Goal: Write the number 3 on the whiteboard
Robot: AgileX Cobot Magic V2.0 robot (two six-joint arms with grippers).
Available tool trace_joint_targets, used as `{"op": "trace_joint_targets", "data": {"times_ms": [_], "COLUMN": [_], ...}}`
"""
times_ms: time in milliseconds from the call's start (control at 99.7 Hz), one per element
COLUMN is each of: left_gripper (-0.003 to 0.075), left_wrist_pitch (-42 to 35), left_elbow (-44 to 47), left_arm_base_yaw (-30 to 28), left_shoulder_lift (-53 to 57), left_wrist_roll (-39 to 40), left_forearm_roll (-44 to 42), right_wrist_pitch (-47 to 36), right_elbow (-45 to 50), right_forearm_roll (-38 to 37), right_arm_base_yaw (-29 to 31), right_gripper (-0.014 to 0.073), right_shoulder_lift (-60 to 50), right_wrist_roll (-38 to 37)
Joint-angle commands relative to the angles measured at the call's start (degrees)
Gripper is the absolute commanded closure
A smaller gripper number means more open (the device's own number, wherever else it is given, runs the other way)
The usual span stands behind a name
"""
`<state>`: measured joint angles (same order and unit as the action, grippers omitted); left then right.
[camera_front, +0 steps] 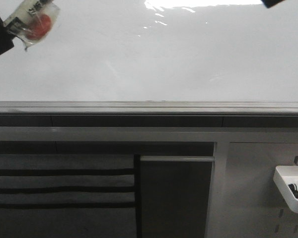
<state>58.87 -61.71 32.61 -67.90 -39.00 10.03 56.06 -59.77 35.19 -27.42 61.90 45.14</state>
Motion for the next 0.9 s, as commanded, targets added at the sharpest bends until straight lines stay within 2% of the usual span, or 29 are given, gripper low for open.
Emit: {"op": "trace_joint_targets", "data": {"times_ms": [0, 120, 271, 451, 541, 892], "left_gripper": [0.0738, 0.0738, 0.0738, 0.0738, 0.0738, 0.0738], "left_wrist_pitch": [0.64, 0.67, 0.67, 1.13, 1.22, 2.04], "left_elbow": [-2.23, -2.23, -2.23, -2.23, -2.23, -2.23], "left_arm_base_yaw": [2.89, 5.79, 8.04, 8.66, 8.66, 8.66], "left_shoulder_lift": [1.48, 1.48, 1.48, 1.48, 1.48, 1.48], "left_wrist_roll": [-3.26, -3.56, -4.75, -4.75, -4.75, -4.75], "left_forearm_roll": [2.59, 2.47, 2.47, 2.47, 2.47, 2.47], "right_wrist_pitch": [1.92, 5.89, 5.85, 5.03, 4.50, 3.76], "right_elbow": [-4.99, -8.90, -12.29, -17.17, -19.14, -21.22], "right_forearm_roll": [6.94, 14.22, 15.07, 7.44, 6.88, 6.64], "right_arm_base_yaw": [-0.03, -0.03, -2.19, -9.62, -11.64, -12.05], "right_gripper": [0.0076, 0.0076, 0.0078, 0.0188, 0.0230, 0.0239], "right_shoulder_lift": [2.48, 6.32, 10.69, 15.86, 18.28, 23.05], "right_wrist_roll": [8.48, 17.76, 24.21, 24.21, 23.80, 22.77]}}
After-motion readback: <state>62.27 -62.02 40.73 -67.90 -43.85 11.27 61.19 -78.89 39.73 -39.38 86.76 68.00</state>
